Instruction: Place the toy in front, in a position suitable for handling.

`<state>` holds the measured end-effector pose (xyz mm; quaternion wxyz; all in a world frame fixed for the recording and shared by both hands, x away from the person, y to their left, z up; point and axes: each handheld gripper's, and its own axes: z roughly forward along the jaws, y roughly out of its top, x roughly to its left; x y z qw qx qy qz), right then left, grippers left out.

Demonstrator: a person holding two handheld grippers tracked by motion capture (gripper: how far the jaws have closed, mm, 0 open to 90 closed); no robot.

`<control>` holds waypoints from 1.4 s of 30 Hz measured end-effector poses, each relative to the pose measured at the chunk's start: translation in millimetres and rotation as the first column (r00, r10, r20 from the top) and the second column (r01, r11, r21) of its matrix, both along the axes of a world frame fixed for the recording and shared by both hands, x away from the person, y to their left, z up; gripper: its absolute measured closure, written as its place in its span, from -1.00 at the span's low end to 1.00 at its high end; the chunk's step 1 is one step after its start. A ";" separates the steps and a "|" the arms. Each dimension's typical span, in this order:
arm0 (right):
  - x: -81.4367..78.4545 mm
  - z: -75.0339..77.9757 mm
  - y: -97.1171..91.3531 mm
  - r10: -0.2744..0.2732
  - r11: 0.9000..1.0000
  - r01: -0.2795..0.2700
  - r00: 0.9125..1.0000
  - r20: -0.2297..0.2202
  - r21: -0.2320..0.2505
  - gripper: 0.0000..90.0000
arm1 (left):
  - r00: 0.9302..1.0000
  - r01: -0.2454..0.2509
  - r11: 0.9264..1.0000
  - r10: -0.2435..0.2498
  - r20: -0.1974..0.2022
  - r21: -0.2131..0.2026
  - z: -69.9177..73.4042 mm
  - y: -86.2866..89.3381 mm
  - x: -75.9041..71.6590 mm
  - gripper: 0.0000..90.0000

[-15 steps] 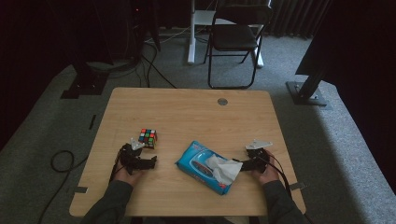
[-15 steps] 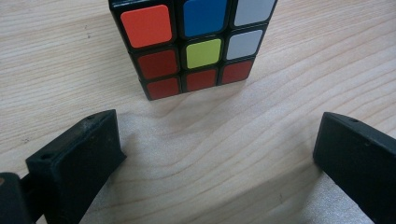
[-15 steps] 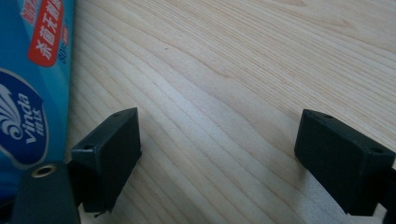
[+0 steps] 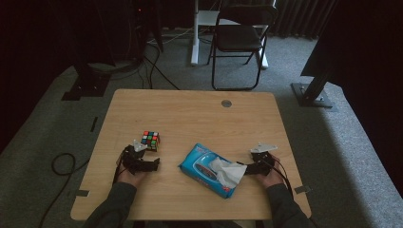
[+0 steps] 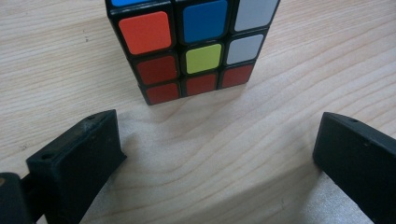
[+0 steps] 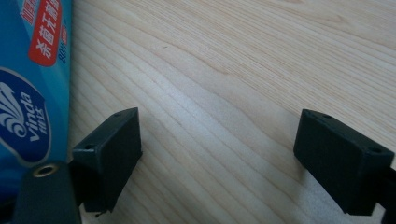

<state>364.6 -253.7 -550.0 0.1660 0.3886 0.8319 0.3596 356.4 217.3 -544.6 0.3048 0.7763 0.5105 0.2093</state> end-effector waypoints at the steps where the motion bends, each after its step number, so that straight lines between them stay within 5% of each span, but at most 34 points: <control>1: -1.6 0.1 0.7 -0.008 1.000 0.008 1.000 0.003 0.003 -0.63 | 1.000 -0.001 1.000 0.001 0.010 -0.004 1.2 1.2 -0.6 -0.67; 7: -2.7 0.2 1.3 -0.014 1.000 0.014 1.000 0.003 0.005 -0.60 | 1.000 0.006 1.000 -0.006 0.013 -0.003 2.6 0.2 1.7 -0.59; 14: -2.5 0.2 1.1 -0.022 1.000 0.022 1.000 0.004 0.004 -0.60 | 0.997 -0.023 0.999 0.025 0.070 -0.035 13.9 -4.6 12.1 -0.59; 23: -3.1 0.3 0.9 -0.026 1.000 0.026 1.000 0.004 0.002 -0.60 | 0.997 -0.036 0.999 0.037 0.067 -0.018 21.4 -11.5 29.4 -0.60; 26: -3.7 0.2 0.9 -0.030 1.000 0.030 1.000 0.004 0.004 -0.60 | 0.997 -0.043 0.999 0.044 0.065 -0.007 21.9 -12.6 33.8 -0.37; 42: -9.3 0.8 1.6 -0.026 1.000 0.026 1.000 0.014 0.013 -0.41 | 0.998 0.030 1.000 -0.030 0.046 0.006 24.1 -43.1 48.7 -0.25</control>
